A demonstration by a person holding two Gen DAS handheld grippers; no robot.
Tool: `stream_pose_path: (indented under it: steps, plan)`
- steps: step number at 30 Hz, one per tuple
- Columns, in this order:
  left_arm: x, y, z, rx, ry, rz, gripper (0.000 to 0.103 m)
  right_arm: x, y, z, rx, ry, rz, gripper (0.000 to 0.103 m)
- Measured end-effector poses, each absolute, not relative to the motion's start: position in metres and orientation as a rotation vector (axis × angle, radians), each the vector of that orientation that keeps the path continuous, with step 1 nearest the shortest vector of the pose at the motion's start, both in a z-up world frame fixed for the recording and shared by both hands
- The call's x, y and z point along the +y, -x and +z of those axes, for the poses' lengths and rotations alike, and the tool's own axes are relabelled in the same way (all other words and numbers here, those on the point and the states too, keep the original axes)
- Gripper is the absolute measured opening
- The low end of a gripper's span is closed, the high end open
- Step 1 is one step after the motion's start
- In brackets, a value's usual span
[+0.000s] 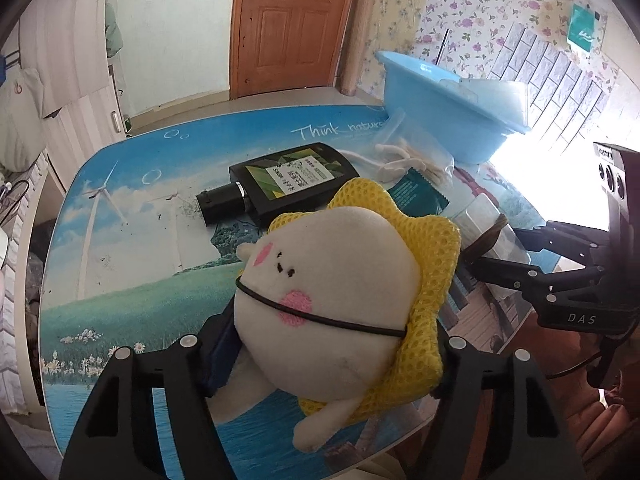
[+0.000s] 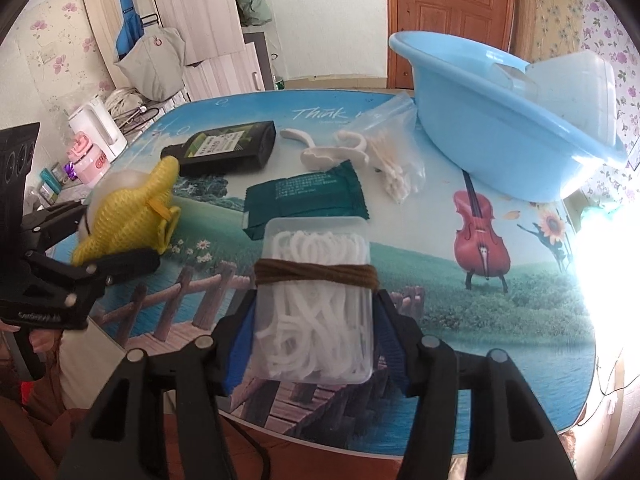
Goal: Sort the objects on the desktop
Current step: 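Lift the plush and floss-pick box and carry both to the blue basin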
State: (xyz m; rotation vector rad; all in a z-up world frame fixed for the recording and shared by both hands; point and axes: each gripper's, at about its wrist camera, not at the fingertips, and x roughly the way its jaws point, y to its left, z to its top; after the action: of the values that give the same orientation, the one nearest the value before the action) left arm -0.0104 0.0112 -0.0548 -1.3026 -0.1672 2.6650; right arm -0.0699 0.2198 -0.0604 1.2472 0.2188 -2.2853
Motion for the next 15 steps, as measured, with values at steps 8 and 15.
stream_pose_path:
  steps: [8, 15]
  plan:
    - [0.014, 0.010, -0.015, -0.178, 1.183, 2.707, 0.070, 0.230, 0.066, -0.026, 0.145, -1.100, -2.343, 0.054]
    - [0.034, 0.031, 0.019, -0.173, 1.086, 2.693, 0.070, 0.244, 0.072, 0.012, 0.089, -0.973, -2.399, 0.054]
